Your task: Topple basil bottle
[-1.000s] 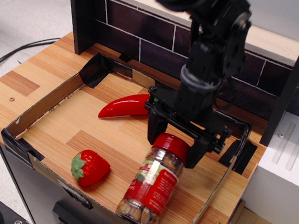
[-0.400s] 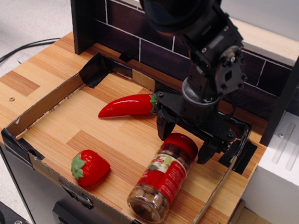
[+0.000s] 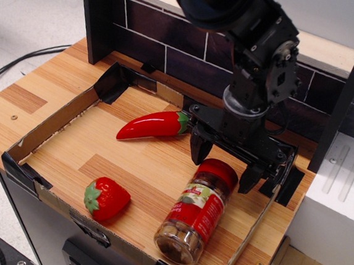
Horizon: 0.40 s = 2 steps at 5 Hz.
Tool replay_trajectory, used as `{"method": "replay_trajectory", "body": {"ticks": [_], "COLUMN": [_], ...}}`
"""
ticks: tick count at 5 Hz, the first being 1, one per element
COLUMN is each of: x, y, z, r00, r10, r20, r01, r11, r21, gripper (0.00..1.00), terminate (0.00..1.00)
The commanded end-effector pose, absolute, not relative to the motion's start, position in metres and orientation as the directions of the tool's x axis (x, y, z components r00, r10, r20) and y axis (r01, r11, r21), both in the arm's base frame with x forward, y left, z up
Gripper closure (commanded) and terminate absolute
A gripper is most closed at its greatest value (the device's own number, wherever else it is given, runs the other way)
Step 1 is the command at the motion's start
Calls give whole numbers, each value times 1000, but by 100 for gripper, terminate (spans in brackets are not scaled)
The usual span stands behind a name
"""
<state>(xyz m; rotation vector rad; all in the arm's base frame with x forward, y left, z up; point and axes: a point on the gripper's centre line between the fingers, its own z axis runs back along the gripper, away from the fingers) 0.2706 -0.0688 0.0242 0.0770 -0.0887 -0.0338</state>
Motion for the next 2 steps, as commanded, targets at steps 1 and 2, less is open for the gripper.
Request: {"method": "replay_trajectory", "body": {"ticks": [1, 2], "x": [289, 289], "y": [-61, -61], "z": [82, 82], "r00": [994, 994], "r10": [-27, -27], "r20": [108, 108], "r01": [22, 22], "r11": [999, 999], "r21": [43, 43], "gripper": [0, 0], "terminate": [0, 100]}}
